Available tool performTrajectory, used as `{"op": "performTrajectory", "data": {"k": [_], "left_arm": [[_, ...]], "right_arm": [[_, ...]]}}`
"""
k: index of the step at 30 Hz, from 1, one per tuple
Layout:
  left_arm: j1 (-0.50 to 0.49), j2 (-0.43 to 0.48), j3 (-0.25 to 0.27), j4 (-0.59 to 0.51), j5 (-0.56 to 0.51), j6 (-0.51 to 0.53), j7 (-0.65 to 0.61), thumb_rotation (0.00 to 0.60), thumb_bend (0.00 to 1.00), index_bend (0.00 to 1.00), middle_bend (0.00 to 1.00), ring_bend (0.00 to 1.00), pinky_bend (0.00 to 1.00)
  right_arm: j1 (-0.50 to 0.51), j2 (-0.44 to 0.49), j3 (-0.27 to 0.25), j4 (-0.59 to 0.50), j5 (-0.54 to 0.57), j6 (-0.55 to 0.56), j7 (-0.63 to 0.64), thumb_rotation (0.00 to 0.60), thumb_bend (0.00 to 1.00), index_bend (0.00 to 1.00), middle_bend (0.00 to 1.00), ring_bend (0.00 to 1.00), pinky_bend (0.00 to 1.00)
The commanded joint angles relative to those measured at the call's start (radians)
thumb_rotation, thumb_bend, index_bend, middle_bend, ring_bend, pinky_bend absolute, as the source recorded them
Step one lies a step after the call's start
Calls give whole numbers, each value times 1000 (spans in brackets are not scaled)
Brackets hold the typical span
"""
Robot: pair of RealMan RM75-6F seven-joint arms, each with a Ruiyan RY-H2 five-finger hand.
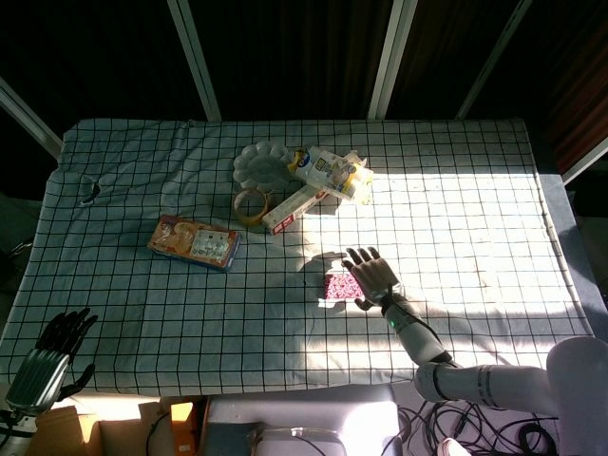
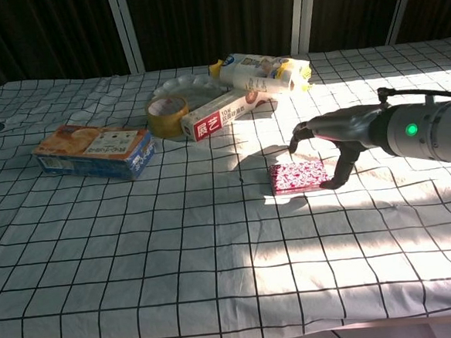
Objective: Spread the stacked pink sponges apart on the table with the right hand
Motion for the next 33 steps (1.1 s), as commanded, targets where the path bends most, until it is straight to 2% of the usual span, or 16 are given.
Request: {"op": "performTrajectory", "data": {"k": [1, 17, 33], "left_arm": [[0, 1, -1, -2, 1, -2, 2, 600, 375, 0, 0, 0, 10], [7, 10, -10, -3, -5, -17, -10, 600, 374, 0, 0, 0, 10], [11, 13, -15, -2, -7, -23, -17, 600, 374, 0, 0, 0, 9]], "right_arm": [[4, -5, -3, 4, 1, -2, 1, 600, 236, 198, 0, 0, 0], [17, -56, -10, 44, -3, 19, 6, 600, 236, 271, 0, 0, 1], [18, -72, -10, 59, -9, 27, 7, 600, 236, 303, 0, 0, 8]]}}
